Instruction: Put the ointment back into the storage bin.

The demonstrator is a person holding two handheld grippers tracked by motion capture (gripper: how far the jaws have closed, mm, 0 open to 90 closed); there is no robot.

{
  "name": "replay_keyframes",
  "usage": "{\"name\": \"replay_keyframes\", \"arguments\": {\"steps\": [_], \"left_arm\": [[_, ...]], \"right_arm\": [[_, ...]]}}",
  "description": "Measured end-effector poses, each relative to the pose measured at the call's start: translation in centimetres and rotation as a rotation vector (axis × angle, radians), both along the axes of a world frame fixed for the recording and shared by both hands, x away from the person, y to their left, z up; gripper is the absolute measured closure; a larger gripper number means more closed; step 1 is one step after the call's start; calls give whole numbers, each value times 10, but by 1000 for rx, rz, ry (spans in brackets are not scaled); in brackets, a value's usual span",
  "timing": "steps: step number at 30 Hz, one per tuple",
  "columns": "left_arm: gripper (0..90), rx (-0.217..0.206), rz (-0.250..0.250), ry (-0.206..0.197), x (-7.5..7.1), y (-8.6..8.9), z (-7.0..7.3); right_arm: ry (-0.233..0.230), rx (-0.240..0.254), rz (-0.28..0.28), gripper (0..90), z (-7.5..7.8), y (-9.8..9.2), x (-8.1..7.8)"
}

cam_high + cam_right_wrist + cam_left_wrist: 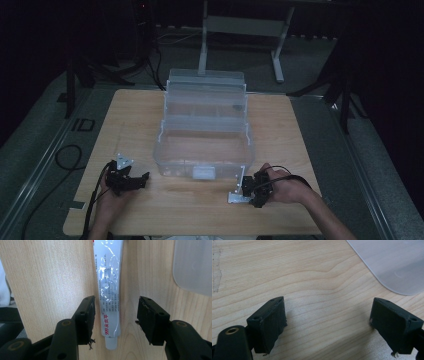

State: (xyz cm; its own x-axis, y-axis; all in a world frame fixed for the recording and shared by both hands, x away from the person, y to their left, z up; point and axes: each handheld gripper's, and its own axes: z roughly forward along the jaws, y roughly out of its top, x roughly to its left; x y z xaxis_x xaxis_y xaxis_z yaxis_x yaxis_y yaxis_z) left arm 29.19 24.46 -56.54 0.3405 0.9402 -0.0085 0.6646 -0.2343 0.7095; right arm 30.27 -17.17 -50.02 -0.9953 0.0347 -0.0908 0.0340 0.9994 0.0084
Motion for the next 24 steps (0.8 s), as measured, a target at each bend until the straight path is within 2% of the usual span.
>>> {"name": "replay_keyframes", "arguments": {"steps": [16, 24], "left_arm": [[138, 0, 0, 0, 0, 0, 0], [139, 0, 0, 0, 0, 0, 0]], "right_arm": [[3, -54, 37, 614, -12, 8, -1], [9, -77, 49, 641, -17, 11, -1]]}}
